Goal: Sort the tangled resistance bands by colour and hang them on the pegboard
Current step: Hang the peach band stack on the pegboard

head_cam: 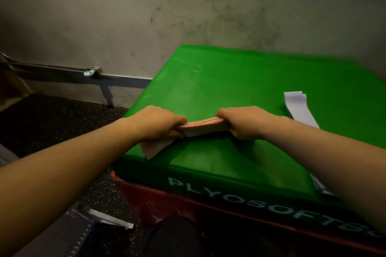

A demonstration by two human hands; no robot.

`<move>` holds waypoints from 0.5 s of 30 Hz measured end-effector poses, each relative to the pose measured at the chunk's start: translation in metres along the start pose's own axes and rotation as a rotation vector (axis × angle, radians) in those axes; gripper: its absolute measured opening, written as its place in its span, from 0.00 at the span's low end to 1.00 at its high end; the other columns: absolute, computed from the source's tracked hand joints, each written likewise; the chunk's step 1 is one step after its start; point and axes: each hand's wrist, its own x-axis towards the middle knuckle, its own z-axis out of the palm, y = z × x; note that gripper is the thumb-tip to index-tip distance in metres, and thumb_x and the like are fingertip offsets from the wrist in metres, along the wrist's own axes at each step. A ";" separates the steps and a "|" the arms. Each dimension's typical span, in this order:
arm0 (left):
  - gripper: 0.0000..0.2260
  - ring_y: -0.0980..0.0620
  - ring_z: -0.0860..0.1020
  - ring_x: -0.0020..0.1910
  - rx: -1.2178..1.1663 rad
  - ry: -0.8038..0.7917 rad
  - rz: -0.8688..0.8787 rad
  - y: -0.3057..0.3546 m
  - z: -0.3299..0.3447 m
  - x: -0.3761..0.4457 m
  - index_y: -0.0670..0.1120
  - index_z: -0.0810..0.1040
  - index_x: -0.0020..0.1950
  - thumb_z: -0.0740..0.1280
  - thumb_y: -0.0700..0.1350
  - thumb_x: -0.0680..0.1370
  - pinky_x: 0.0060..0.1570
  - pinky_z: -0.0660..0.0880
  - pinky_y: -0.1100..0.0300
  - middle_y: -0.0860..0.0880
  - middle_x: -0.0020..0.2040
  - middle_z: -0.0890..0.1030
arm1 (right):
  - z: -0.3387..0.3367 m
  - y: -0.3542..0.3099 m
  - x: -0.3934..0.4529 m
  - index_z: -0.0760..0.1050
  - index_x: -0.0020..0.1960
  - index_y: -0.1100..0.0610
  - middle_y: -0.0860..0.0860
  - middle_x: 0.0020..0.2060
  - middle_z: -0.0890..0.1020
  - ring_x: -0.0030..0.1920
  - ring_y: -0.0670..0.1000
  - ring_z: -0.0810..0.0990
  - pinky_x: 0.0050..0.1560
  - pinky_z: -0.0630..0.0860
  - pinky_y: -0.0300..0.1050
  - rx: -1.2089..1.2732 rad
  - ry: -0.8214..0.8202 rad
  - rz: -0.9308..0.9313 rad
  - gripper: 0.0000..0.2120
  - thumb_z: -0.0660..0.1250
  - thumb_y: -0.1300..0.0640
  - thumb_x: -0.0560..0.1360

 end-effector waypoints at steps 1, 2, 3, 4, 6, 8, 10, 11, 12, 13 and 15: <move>0.17 0.42 0.80 0.53 -0.017 0.012 -0.007 0.000 0.003 0.000 0.55 0.70 0.63 0.60 0.63 0.79 0.43 0.71 0.55 0.47 0.55 0.82 | 0.007 0.001 -0.001 0.66 0.68 0.46 0.49 0.62 0.77 0.59 0.55 0.78 0.49 0.73 0.48 0.015 0.044 -0.015 0.20 0.61 0.53 0.77; 0.18 0.43 0.80 0.54 -0.040 0.022 -0.016 -0.001 0.006 -0.001 0.56 0.69 0.64 0.60 0.64 0.80 0.45 0.73 0.55 0.48 0.57 0.81 | 0.014 0.002 -0.003 0.64 0.70 0.47 0.50 0.63 0.76 0.60 0.55 0.77 0.52 0.74 0.49 0.023 0.086 -0.030 0.22 0.61 0.53 0.77; 0.18 0.43 0.80 0.55 -0.056 0.031 -0.020 -0.001 0.009 -0.002 0.56 0.68 0.65 0.59 0.64 0.80 0.47 0.74 0.54 0.49 0.59 0.80 | 0.020 0.003 -0.005 0.61 0.73 0.47 0.51 0.64 0.75 0.60 0.56 0.77 0.55 0.75 0.50 0.006 0.118 -0.044 0.25 0.61 0.52 0.77; 0.19 0.43 0.79 0.56 -0.073 0.045 -0.018 0.000 0.013 -0.005 0.56 0.67 0.66 0.58 0.64 0.80 0.48 0.74 0.53 0.50 0.62 0.79 | 0.025 0.004 -0.007 0.58 0.75 0.47 0.52 0.65 0.74 0.60 0.56 0.76 0.57 0.75 0.51 -0.031 0.143 -0.059 0.27 0.60 0.51 0.77; 0.20 0.44 0.79 0.56 -0.120 0.084 0.004 0.003 0.022 -0.009 0.55 0.64 0.68 0.56 0.63 0.81 0.49 0.76 0.50 0.51 0.65 0.75 | 0.034 0.009 -0.009 0.55 0.77 0.47 0.52 0.64 0.73 0.58 0.57 0.76 0.56 0.75 0.52 -0.103 0.182 -0.074 0.30 0.59 0.47 0.77; 0.22 0.44 0.79 0.56 -0.175 0.082 0.026 0.005 0.027 -0.011 0.55 0.61 0.70 0.57 0.64 0.80 0.50 0.77 0.48 0.51 0.66 0.72 | 0.038 0.012 -0.010 0.55 0.77 0.47 0.53 0.62 0.74 0.55 0.57 0.77 0.53 0.76 0.52 -0.118 0.237 -0.080 0.30 0.55 0.44 0.77; 0.23 0.43 0.79 0.55 -0.215 0.065 0.033 0.005 0.027 -0.011 0.55 0.60 0.71 0.60 0.63 0.80 0.49 0.76 0.49 0.50 0.66 0.71 | 0.040 0.013 -0.009 0.58 0.76 0.47 0.54 0.58 0.76 0.52 0.57 0.77 0.51 0.76 0.52 -0.109 0.275 -0.091 0.29 0.49 0.41 0.76; 0.22 0.43 0.79 0.55 -0.228 0.061 0.032 0.004 0.026 -0.011 0.53 0.61 0.70 0.61 0.60 0.80 0.49 0.75 0.50 0.50 0.66 0.71 | 0.039 0.013 -0.008 0.59 0.75 0.48 0.54 0.57 0.77 0.51 0.57 0.77 0.50 0.76 0.52 -0.109 0.281 -0.097 0.29 0.48 0.40 0.76; 0.21 0.43 0.79 0.54 -0.257 0.056 0.025 0.002 0.025 -0.010 0.52 0.63 0.70 0.62 0.57 0.80 0.49 0.74 0.52 0.49 0.66 0.73 | 0.038 0.014 -0.008 0.60 0.74 0.48 0.53 0.55 0.77 0.51 0.57 0.78 0.50 0.77 0.52 -0.112 0.278 -0.110 0.28 0.47 0.39 0.78; 0.19 0.43 0.78 0.54 -0.306 0.051 0.016 0.000 0.024 -0.010 0.52 0.65 0.69 0.63 0.54 0.81 0.48 0.72 0.55 0.49 0.65 0.74 | 0.037 0.015 -0.009 0.62 0.73 0.48 0.53 0.55 0.77 0.51 0.56 0.78 0.50 0.77 0.52 -0.108 0.267 -0.128 0.26 0.46 0.38 0.79; 0.16 0.45 0.78 0.55 -0.429 0.049 0.009 -0.003 0.022 -0.011 0.51 0.69 0.68 0.64 0.51 0.81 0.47 0.69 0.58 0.49 0.62 0.77 | 0.032 0.017 -0.009 0.65 0.70 0.48 0.52 0.54 0.77 0.51 0.56 0.79 0.50 0.77 0.52 -0.073 0.231 -0.162 0.22 0.49 0.39 0.81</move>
